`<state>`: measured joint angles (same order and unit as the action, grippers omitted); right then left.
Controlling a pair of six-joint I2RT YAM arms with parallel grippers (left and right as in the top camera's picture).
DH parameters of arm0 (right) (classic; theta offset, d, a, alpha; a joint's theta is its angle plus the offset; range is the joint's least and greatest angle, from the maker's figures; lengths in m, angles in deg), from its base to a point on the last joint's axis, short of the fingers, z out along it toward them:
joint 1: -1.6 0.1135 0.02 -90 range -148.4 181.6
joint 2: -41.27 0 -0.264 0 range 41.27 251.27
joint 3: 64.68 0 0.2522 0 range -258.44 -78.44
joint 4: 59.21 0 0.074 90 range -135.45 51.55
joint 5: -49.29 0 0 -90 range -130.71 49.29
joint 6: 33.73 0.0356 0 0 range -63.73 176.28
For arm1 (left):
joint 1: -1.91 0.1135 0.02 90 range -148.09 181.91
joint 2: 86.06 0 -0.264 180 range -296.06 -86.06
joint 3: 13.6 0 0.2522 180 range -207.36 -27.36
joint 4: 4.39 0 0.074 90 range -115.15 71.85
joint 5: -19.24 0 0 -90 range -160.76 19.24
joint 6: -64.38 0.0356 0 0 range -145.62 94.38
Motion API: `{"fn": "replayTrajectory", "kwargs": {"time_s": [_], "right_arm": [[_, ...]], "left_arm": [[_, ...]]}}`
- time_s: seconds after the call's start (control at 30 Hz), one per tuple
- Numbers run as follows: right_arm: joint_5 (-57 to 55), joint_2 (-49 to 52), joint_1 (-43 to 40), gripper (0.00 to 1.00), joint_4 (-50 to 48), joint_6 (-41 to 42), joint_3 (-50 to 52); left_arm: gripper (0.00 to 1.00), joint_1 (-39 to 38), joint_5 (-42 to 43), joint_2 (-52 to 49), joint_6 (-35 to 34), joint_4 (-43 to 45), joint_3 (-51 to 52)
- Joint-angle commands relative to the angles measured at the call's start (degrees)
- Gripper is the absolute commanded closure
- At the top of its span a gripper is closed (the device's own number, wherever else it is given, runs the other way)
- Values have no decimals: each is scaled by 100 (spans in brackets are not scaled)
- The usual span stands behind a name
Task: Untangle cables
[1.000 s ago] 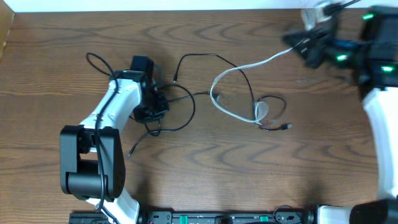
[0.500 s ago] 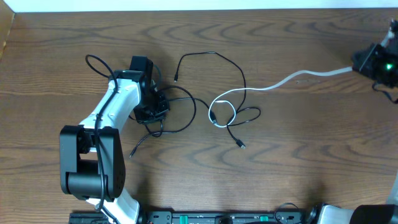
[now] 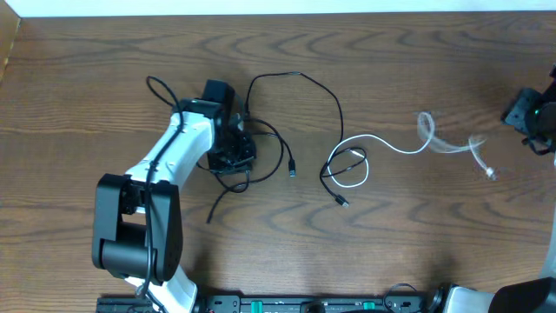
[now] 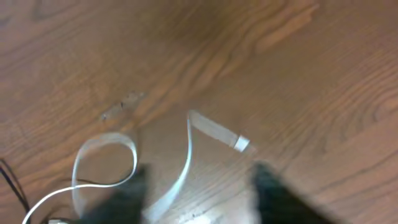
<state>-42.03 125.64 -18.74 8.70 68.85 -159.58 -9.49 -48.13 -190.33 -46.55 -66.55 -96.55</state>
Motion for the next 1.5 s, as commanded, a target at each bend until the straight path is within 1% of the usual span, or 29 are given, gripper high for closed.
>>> {"fn": "replayTrajectory", "kwargs": {"time_s": [0.0,0.07,0.17,0.3,0.4,0.5,0.6,0.83,0.93,1.03,1.13,1.33,1.4,1.47], "right_arm": [[1027,28,20,24,-13,-96,33],[1705,28,55,23,35,-339,46],[2256,28,203,26,57,-476,107],[2306,28,610,28,28,-562,282],[2299,28,953,29,-197,-560,544],[2164,39,1283,31,-498,-557,887],[1757,39,1534,33,-723,-503,1290],[756,39,1663,33,-848,-31,2190],[802,39,1665,34,-1209,-35,2581],[1132,39,1668,37,-1698,-31,2999],[1309,39,1670,37,-2205,162,3370],[1307,42,1670,38,-3198,455,4011],[1311,42,1670,38,-3558,595,4197],[1449,42,1670,46,-3917,767,4358]], "left_arm": [[92,-133,70,98,96,24,-35],[92,-190,70,98,96,35,-35],[92,-247,70,98,96,46,-35],[92,-267,72,98,96,46,-35],[92,-267,72,98,96,46,-35],[92,-267,72,98,96,44,-35],[92,-267,72,98,96,42,-35],[92,-267,72,98,96,44,-35],[92,-267,70,98,98,46,-35],[92,-267,72,98,96,44,-35],[92,-267,72,98,98,44,-35],[93,-269,72,98,96,46,-33],[92,-269,72,98,96,46,-31],[92,-269,72,98,96,46,-28]]}}
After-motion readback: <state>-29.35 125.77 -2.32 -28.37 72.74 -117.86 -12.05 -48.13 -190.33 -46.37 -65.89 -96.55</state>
